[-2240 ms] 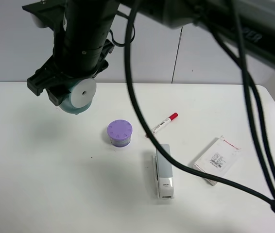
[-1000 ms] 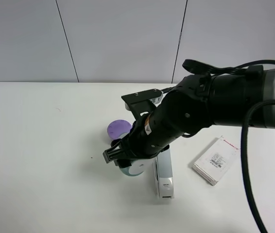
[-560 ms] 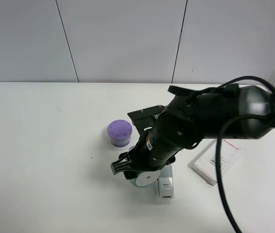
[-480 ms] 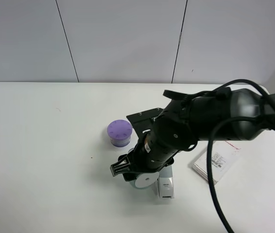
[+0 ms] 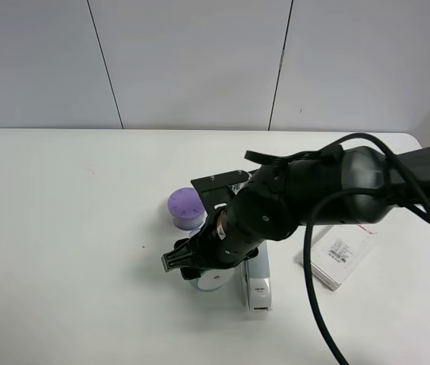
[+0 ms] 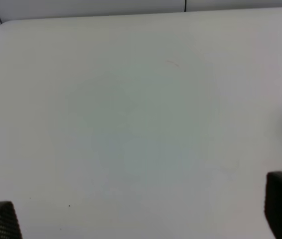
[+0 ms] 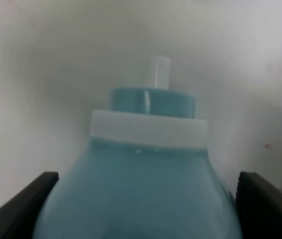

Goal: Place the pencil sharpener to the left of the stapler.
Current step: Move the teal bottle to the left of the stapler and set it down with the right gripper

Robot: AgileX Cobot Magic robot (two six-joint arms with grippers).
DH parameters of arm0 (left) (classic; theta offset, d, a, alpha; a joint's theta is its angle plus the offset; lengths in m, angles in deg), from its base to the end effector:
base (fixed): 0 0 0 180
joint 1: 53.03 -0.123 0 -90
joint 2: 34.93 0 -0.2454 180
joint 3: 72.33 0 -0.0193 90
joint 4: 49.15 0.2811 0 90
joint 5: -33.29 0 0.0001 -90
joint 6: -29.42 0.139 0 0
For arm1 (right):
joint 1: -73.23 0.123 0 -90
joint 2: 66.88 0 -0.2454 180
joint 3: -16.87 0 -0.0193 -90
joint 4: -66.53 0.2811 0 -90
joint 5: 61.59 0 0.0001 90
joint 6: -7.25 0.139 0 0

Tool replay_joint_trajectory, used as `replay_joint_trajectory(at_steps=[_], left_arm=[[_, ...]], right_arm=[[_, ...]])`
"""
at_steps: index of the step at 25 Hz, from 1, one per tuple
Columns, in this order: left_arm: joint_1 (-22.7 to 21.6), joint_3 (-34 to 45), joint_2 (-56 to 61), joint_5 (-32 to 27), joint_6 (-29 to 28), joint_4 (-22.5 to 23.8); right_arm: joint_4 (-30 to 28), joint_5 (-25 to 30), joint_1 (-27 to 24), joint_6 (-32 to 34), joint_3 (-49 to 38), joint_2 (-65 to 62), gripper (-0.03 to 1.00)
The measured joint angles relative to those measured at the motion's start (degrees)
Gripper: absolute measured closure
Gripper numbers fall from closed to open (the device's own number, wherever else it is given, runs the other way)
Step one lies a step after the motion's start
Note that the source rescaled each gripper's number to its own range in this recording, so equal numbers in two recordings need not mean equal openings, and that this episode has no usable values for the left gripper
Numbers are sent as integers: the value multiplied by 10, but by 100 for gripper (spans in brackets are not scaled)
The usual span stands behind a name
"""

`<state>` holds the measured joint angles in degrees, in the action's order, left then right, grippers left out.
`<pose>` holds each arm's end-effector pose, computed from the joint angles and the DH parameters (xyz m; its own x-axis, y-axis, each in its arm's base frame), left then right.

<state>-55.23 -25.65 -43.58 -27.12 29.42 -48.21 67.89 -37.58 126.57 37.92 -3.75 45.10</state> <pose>0.1026 0.0059 0.2752 -0.4343 -0.0086 -0.9007 -0.0477 0.9988 0.0135 0.2180 0.2952 0.0469 -0.8904 -0.3110 -0.3324 -0.3932 0.8934 0.2174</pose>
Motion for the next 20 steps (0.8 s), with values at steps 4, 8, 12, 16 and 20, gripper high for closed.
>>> replay_joint_trajectory(at_steps=[4,8,12,16,20], left_arm=[[0,0,0,0,0,0],[0,0,0,0,0,0],[0,0,0,0,0,0],[0,0,0,0,0,0],[0,0,0,0,0,0]], right_arm=[[-2,-3,-2,0,0,11,97],[-4,-5,-4,0,0,14,97],[-4,-5,-13,0,0,17,97],[-5,-8,-14,0,0,23,97],[-5,-12,-14,0,0,40,97]])
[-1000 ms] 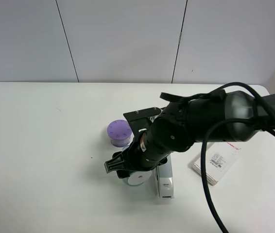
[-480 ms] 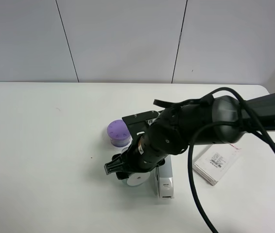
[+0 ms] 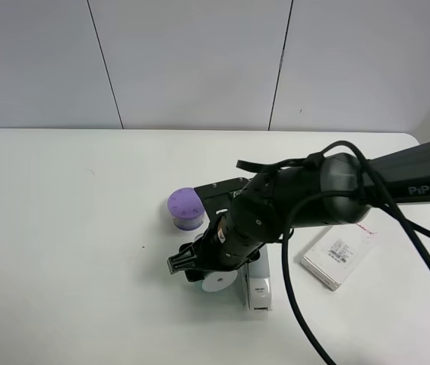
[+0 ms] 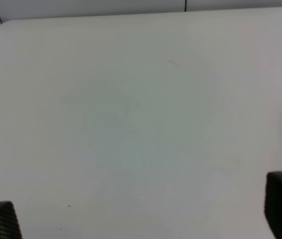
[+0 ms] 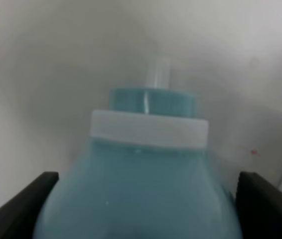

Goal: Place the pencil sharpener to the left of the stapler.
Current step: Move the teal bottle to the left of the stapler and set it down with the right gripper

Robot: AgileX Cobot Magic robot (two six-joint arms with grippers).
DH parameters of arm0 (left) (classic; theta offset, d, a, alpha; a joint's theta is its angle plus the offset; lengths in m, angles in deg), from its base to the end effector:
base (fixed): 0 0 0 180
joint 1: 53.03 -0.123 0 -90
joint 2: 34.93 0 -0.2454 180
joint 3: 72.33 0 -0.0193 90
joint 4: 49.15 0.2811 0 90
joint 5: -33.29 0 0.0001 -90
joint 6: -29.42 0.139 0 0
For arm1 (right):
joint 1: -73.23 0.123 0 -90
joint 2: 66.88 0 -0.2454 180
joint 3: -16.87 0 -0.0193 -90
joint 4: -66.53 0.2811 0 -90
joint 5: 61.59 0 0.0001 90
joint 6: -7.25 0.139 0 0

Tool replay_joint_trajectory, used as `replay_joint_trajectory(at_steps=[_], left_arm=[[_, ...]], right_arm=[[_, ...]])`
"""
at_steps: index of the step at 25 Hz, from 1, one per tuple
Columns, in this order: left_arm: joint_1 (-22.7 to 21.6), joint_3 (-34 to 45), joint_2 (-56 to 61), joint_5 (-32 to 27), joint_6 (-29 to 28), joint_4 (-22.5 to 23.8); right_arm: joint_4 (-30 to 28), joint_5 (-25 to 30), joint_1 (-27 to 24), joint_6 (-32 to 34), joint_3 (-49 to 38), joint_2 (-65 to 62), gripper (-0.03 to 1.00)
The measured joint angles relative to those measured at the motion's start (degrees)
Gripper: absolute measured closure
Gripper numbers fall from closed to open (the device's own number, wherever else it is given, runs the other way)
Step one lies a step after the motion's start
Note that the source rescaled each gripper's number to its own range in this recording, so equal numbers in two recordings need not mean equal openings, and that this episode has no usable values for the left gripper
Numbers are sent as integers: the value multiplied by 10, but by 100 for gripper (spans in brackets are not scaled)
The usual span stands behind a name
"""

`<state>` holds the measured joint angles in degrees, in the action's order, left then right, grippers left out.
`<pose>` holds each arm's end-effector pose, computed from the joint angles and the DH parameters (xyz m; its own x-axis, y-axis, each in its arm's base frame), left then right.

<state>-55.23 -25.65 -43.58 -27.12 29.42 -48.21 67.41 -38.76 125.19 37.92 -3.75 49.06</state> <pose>0.1026 0.0059 0.2752 -0.4343 -0.0086 -0.9007 -0.0477 0.9988 0.0135 0.2233 0.2868 0.0227 -0.9038 -0.3077 -0.2973 -0.3716 0.9091 0.1886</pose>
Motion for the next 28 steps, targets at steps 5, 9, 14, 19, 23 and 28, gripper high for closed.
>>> replay_joint_trajectory(at_steps=[5,9,14,19,23,28], left_arm=[[0,0,0,0,0,0],[0,0,0,0,0,0],[0,0,0,0,0,0],[0,0,0,0,0,0],[0,0,0,0,0,0],[0,0,0,0,0,0]], right_arm=[[1,-5,0,0,0,4,97],[2,-5,0,0,0,4,97],[2,-5,0,0,0,4,97],[2,-5,0,0,0,4,97],[2,-5,0,0,0,4,97],[2,-5,0,0,0,4,97]])
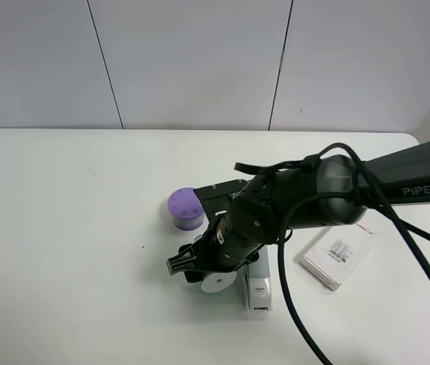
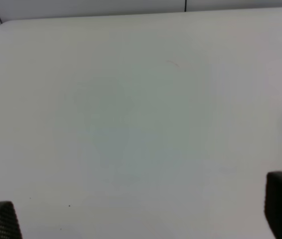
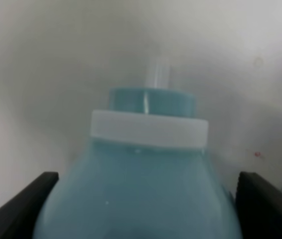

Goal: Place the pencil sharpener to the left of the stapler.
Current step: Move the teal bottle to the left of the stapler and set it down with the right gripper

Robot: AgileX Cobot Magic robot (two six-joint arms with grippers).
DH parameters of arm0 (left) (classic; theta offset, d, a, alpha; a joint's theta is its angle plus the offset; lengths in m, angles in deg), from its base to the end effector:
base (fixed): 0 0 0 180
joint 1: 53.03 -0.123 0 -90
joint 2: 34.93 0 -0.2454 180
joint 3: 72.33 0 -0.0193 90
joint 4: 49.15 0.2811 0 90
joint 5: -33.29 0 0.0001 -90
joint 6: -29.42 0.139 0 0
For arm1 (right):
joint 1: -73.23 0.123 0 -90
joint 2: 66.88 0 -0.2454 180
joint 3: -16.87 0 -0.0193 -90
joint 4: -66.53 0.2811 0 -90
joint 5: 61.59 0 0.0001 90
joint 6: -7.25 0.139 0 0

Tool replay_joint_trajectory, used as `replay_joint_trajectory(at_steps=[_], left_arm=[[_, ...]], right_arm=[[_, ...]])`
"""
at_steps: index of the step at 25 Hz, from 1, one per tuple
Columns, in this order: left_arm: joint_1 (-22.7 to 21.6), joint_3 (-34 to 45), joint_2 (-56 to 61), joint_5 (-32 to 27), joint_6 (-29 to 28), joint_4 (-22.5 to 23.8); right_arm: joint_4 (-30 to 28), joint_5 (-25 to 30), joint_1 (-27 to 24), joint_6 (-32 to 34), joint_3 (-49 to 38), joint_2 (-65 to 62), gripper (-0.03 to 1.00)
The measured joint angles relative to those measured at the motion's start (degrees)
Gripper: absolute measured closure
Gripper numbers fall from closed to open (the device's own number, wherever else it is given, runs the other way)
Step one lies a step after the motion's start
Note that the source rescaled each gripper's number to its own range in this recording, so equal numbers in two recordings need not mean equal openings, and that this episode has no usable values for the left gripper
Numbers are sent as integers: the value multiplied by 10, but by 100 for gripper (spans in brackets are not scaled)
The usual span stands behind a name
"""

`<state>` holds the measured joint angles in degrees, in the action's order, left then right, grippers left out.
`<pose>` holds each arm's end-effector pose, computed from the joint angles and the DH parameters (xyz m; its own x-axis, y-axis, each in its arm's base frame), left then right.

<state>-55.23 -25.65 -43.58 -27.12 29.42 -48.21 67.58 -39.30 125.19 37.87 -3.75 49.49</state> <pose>0.1026 0.0059 0.2752 -0.4343 -0.0086 -0.9007 -0.0477 0.9988 0.0135 0.2235 0.2872 0.0204 -0.9043 -0.3057 -0.2980 -0.3702 0.9091 0.1909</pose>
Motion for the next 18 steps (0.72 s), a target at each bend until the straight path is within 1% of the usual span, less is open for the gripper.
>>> replay_joint_trajectory(at_steps=[15,18], left_arm=[[0,0,0,0,0,0],[0,0,0,0,0,0]], right_arm=[[4,1,0,-3,0,0,97],[5,1,0,-5,0,0,85]])
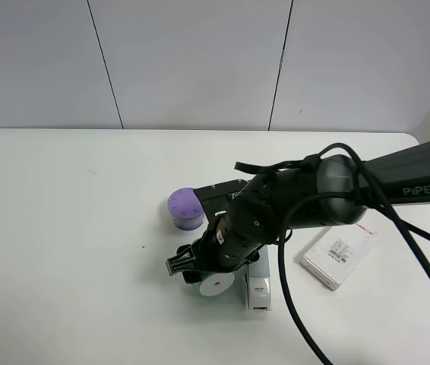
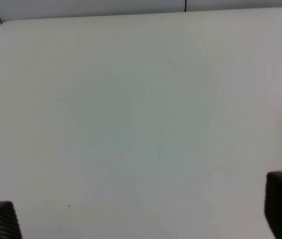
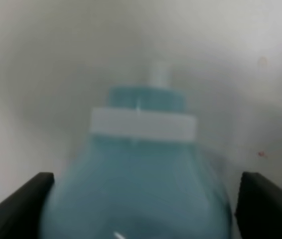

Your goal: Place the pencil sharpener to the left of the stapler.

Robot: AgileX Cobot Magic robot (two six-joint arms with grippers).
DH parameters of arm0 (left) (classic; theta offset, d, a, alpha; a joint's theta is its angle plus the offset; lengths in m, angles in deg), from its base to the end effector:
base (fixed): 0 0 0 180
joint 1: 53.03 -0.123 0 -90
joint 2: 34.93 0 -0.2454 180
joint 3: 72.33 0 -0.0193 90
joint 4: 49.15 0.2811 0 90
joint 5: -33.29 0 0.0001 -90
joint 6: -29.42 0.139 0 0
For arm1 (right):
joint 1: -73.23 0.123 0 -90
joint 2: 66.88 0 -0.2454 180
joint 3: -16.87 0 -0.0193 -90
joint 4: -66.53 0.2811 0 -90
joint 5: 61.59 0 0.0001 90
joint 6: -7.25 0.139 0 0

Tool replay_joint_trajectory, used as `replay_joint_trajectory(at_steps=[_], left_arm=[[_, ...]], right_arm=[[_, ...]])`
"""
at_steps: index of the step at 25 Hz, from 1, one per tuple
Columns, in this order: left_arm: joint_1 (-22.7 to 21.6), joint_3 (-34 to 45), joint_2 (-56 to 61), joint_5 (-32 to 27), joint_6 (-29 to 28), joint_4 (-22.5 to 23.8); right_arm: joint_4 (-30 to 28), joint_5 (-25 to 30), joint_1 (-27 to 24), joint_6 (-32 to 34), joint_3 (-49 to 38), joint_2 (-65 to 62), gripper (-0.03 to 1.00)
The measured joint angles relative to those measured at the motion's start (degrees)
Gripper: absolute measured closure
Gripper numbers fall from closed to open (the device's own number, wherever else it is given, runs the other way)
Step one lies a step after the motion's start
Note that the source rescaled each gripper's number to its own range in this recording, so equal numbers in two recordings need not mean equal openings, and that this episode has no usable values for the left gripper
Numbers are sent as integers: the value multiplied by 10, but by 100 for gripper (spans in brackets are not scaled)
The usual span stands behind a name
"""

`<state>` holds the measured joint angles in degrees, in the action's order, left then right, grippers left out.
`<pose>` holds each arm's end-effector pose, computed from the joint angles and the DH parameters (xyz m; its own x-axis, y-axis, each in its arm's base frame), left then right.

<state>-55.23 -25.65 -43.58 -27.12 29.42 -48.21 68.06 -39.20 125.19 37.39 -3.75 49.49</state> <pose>0.1026 0.0059 0.2752 -0.4343 -0.0086 -0.9007 -0.0477 0.9988 0.0135 0.2230 0.2873 0.0204 -0.9047 -0.3071 -0.2952 -0.3712 0.9084 0.1925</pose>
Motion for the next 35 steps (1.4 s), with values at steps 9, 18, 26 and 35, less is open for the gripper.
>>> replay_joint_trajectory(at_steps=[9,18,26,35], left_arm=[[0,0,0,0,0,0],[0,0,0,0,0,0],[0,0,0,0,0,0],[0,0,0,0,0,0]], right_arm=[[1,-2,0,-1,0,0,81],[4,-14,0,-1,5,0,40],[-39,42,-2,-1,122,0,37],[-76,292,-88,-88,384,-9,37]])
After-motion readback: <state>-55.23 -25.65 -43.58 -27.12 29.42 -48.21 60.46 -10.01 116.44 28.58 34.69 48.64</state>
